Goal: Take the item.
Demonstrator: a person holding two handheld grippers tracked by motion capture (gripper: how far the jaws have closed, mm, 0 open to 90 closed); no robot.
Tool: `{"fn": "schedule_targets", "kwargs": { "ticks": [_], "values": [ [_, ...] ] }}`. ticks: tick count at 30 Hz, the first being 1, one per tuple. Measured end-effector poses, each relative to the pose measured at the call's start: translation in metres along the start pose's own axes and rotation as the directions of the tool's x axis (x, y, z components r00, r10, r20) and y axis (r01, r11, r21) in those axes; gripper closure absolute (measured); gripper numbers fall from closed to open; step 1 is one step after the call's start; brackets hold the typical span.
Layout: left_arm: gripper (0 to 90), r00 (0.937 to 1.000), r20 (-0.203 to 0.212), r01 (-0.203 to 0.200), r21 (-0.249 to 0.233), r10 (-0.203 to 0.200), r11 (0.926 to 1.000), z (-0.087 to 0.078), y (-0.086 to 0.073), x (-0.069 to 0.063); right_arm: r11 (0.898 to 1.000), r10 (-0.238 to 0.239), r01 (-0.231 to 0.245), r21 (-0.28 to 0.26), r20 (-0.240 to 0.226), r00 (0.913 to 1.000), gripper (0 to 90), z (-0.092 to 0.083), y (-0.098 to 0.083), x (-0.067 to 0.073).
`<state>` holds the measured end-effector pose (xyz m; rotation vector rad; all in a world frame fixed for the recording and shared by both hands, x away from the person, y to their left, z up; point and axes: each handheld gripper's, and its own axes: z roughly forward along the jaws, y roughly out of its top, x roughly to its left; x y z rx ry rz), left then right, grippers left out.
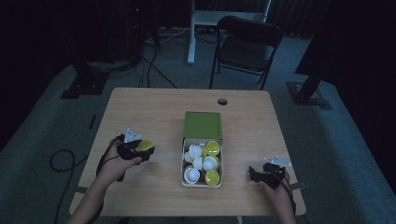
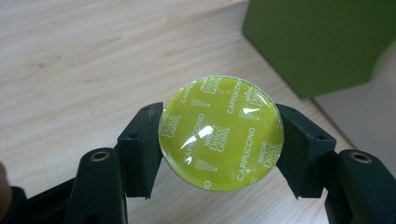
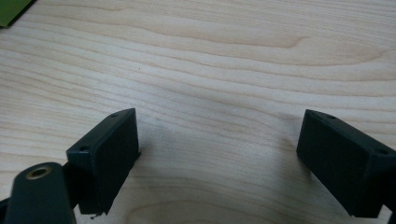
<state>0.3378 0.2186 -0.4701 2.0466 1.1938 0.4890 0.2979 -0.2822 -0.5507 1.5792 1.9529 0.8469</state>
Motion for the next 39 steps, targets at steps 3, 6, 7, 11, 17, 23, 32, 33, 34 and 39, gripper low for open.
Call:
{"fn": "schedule_targets", "kwargs": {
  "ticks": [3,6,7,11,17,23,32,33,34,39],
  "values": [
    [38.1,0.9998,-0.01,0.016,0.013,-0.016,0.9998,0.001,-0.008,0.006,1.0,0.0,0.0,0.0,0.0,1.0,12.3,0.0,0.0,0.0],
    [38.2,0.9994,-0.022,0.025,0.021,-0.025,0.9994,0.001,-0.015,0.011,1.0,0.0,0.0,0.0,0.0,1.0,12.3,0.0,0.0,0.0],
    [38.1,0.9992,-0.025,0.031,0.023,-0.03,0.9993,0.002,-0.017,0.012,1.0,0.0,0.0,0.0,0.0,1.0,12.3,0.0,0.0,0.0],
    [38.2,0.9985,-0.038,0.04,0.042,-0.038,0.9983,0.003,-0.026,0.017,1.0,0.0,0.0,0.0,0.0,1.0,12.3,0.0,0.0,0.0],
    [38.1,0.9966,-0.055,0.064,0.071,-0.06,0.9954,0.005,-0.04,0.026,1.0,0.0,0.0,0.0,0.0,1.0,12.3,0.0,0.0,0.0],
    [38.1,0.9945,-0.083,0.071,0.085,-0.064,0.9938,0.007,-0.051,0.031,1.0,0.0,0.0,0.0,0.0,1.0,12.3,0.0,0.0,0.0],
    [38.1,0.9913,-0.103,0.091,0.089,-0.082,0.9919,0.003,-0.062,0.039,1.0,0.0,0.0,0.0,0.0,1.0,12.3,0.0,0.0,0.0],
    [38.1,0.9911,-0.103,0.093,0.088,-0.084,0.9917,0.003,-0.063,0.039,1.0,-0.001,0.001,0.0,0.0,1.0,12.3,0.0,0.0,0.0],
    [38.1,0.9907,-0.105,0.095,0.089,-0.086,0.9915,0.004,-0.065,0.038,1.0,0.0,0.0,0.0,0.0,1.0,12.3,0.0,0.0,0.0],
    [37.7,0.9908,-0.095,0.104,0.087,-0.096,0.9907,0.002,-0.067,0.04,1.0,0.0,0.0,0.0,0.0,1.0,12.3,0.0,0.0,0.0]
  ]
}}
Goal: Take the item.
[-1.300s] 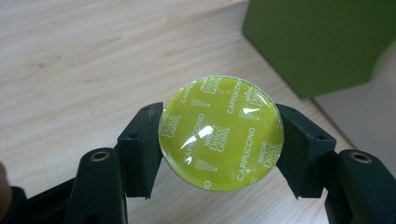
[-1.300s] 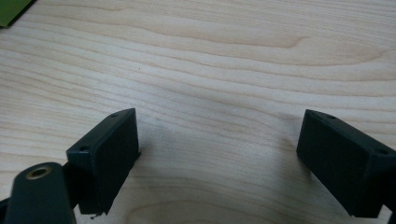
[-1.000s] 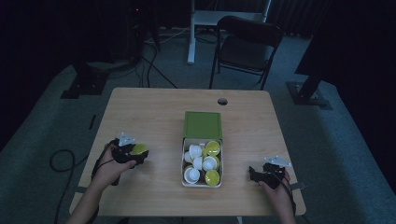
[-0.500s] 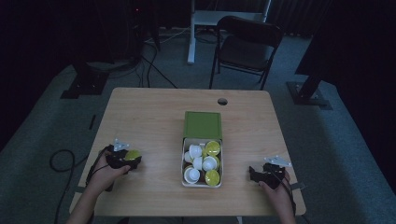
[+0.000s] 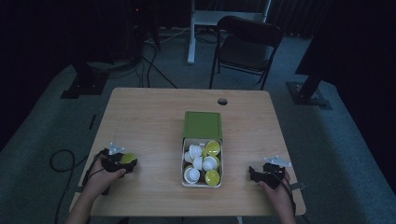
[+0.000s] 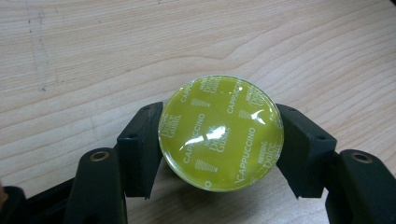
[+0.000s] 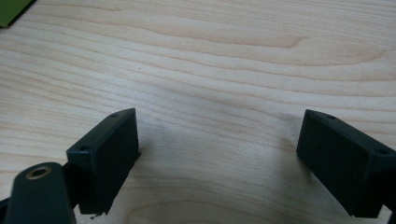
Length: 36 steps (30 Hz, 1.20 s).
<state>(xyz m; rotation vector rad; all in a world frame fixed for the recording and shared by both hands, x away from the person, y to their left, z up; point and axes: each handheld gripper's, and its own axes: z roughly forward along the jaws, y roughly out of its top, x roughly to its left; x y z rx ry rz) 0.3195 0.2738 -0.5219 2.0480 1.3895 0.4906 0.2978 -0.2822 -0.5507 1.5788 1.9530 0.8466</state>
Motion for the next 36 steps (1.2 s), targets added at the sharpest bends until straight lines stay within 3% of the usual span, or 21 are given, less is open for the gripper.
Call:
{"fn": "schedule_targets", "kwargs": {
  "ticks": [5,10,16,22,28,36],
  "values": [
    [31.8,0.9999,0.008,0.009,0.005,-0.01,0.9999,0.0,-0.001,0.001,1.0,0.0,0.0,0.0,0.0,1.0,12.3,0.0,0.0,0.0],
    [28.4,0.9997,0.014,0.019,-0.021,-0.019,0.9996,-0.004,0.002,0.001,1.0,0.0,0.0,0.0,0.0,1.0,12.3,0.0,0.0,0.0],
    [25.0,0.9996,0.024,-0.016,-0.063,0.017,0.9979,-0.014,0.014,-0.006,1.0,0.0,0.0,0.0,0.0,1.0,12.3,0.0,0.0,0.0],
    [24.8,0.9968,0.064,-0.04,-0.096,0.046,0.9946,-0.019,0.026,-0.02,1.0,0.001,-0.001,0.0,0.001,1.0,12.3,0.0,0.0,0.0],
    [24.9,0.9863,0.133,-0.079,-0.139,0.098,0.9871,-0.02,0.032,-0.038,1.0,0.001,-0.001,0.0,0.001,1.0,12.3,0.0,0.0,0.0],
    [24.9,0.9724,0.184,-0.121,-0.126,0.143,0.9846,-0.015,0.038,-0.06,1.0,0.001,-0.001,0.0,0.001,1.0,12.3,0.0,0.0,0.0]
  ]
}}
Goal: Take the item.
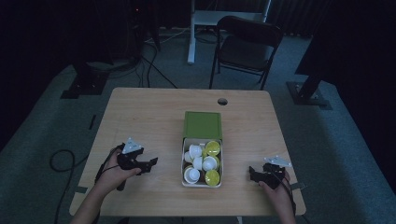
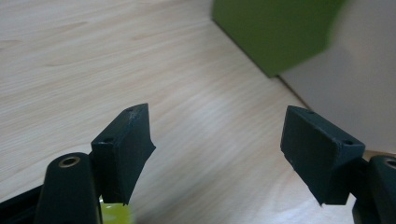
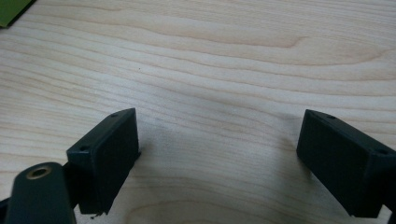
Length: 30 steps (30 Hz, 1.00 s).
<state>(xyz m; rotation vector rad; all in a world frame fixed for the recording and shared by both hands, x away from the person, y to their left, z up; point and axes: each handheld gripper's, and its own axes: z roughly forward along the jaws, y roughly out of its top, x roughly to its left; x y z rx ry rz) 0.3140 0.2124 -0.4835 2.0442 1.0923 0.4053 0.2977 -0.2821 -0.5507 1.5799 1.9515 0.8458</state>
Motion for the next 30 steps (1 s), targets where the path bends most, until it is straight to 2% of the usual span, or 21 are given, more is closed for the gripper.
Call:
{"fn": "schedule_targets", "kwargs": {
  "ticks": [6,13,23,28,30],
  "values": [
    [24.8,0.9977,0.054,-0.041,0.015,0.04,0.9991,0.009,-0.001,-0.014,1.0,0.0,0.0,0.0,0.0,1.0,12.3,0.0,0.0,0.0],
    [21.5,0.9925,0.091,-0.086,0.039,0.082,0.9955,0.02,-0.006,-0.028,1.0,0.001,-0.001,0.0,0.0,1.0,12.3,0.0,0.0,0.0],
    [20.0,0.9875,0.118,-0.113,0.066,0.104,0.9914,0.025,-0.013,-0.037,1.0,0.0,0.0,0.0,0.0,1.0,12.3,0.0,0.0,0.0],
    [20.0,0.9861,0.135,-0.107,0.076,0.096,0.9913,0.028,-0.019,-0.042,1.0,0.0,0.0,0.0,0.0,1.0,12.3,0.0,0.0,0.0],
    [19.0,0.9846,0.139,-0.119,0.092,0.105,0.9886,0.029,-0.021,-0.043,1.0,0.0,0.0,0.0,0.0,1.0,12.3,0.0,0.0,0.0]
  ]
}}
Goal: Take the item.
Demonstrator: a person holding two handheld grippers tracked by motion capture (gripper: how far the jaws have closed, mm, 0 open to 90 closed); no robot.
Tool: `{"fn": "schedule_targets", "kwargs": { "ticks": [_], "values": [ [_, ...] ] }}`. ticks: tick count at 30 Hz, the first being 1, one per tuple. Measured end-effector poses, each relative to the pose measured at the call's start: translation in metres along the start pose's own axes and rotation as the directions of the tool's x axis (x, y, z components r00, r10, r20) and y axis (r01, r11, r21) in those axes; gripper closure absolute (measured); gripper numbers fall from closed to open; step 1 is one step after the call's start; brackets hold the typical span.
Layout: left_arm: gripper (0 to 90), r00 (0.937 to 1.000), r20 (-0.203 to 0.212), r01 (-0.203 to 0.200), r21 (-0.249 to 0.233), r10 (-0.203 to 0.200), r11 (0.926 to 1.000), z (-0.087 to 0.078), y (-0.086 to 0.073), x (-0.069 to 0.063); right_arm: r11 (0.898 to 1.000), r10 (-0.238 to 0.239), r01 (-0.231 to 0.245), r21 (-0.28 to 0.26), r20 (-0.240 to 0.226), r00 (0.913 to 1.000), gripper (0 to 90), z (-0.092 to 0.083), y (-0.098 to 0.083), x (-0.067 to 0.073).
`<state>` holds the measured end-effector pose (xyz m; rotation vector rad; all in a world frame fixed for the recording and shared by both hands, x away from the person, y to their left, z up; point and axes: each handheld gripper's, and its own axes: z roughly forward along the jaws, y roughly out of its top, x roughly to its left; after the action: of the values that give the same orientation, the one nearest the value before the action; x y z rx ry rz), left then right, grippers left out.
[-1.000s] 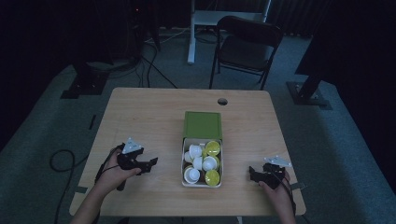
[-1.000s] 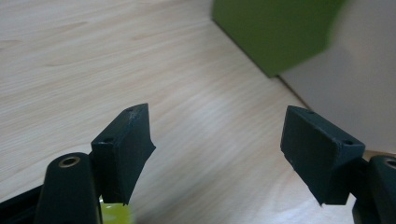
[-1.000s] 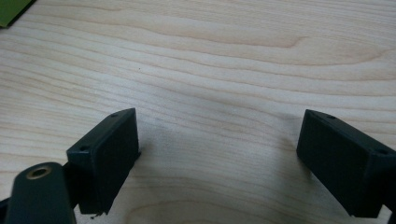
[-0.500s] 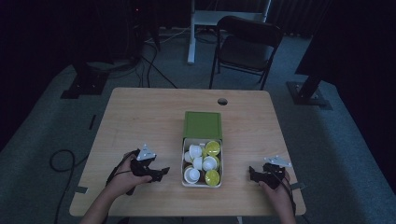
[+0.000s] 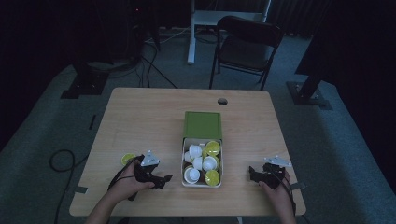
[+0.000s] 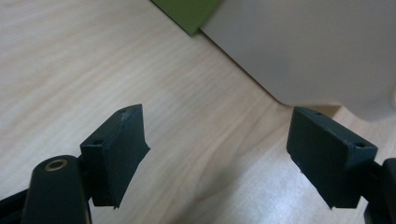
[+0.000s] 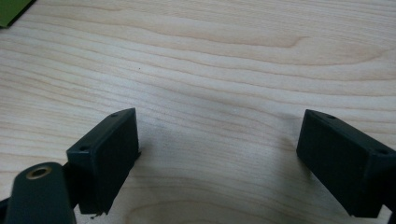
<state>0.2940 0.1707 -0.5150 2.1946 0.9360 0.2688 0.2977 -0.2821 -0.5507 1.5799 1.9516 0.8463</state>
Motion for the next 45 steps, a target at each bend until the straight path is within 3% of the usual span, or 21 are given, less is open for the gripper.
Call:
{"fn": "schedule_targets", "kwargs": {
  "ticks": [4,10,19,26,34,36,45],
  "values": [
    [16.1,0.9996,0.0,-0.029,0.02,0.029,0.9994,0.004,-0.004,-0.004,1.0,0.001,-0.001,0.0,0.0,1.0,12.3,0.0,0.0,0.0],
    [15.1,0.9995,-0.01,-0.029,0.029,0.029,0.9992,0.007,-0.007,-0.005,1.0,0.0,0.0,0.0,0.0,1.0,12.3,0.0,0.0,0.0],
    [14.5,0.9976,-0.02,-0.064,0.077,0.065,0.995,0.015,-0.012,-0.009,1.0,0.0,0.0,0.0,0.0,1.0,12.3,0.0,0.0,0.0],
    [10.5,0.9924,-0.019,-0.119,0.096,0.122,0.9882,0.019,-0.015,-0.013,1.0,-0.007,0.007,0.001,-0.008,0.9999,12.1,0.0,0.0,0.001],
    [8.3,0.9908,-0.009,-0.134,0.051,0.135,0.9896,0.022,-0.02,-0.014,1.0,-0.006,0.006,0.002,-0.009,0.9999,12.0,0.001,0.001,0.001],
    [2.9,0.9881,0.008,-0.154,0.026,0.154,0.9878,0.024,-0.023,-0.014,1.0,-0.006,0.006,0.002,-0.009,0.9999,12.0,0.001,0.001,0.001],
    [0.9,0.989,0.004,-0.148,0.023,0.148,0.9887,0.024,-0.023,-0.015,1.0,-0.01,0.01,0.003,-0.01,0.9999,11.3,0.001,0.001,0.001]
  ]
}}
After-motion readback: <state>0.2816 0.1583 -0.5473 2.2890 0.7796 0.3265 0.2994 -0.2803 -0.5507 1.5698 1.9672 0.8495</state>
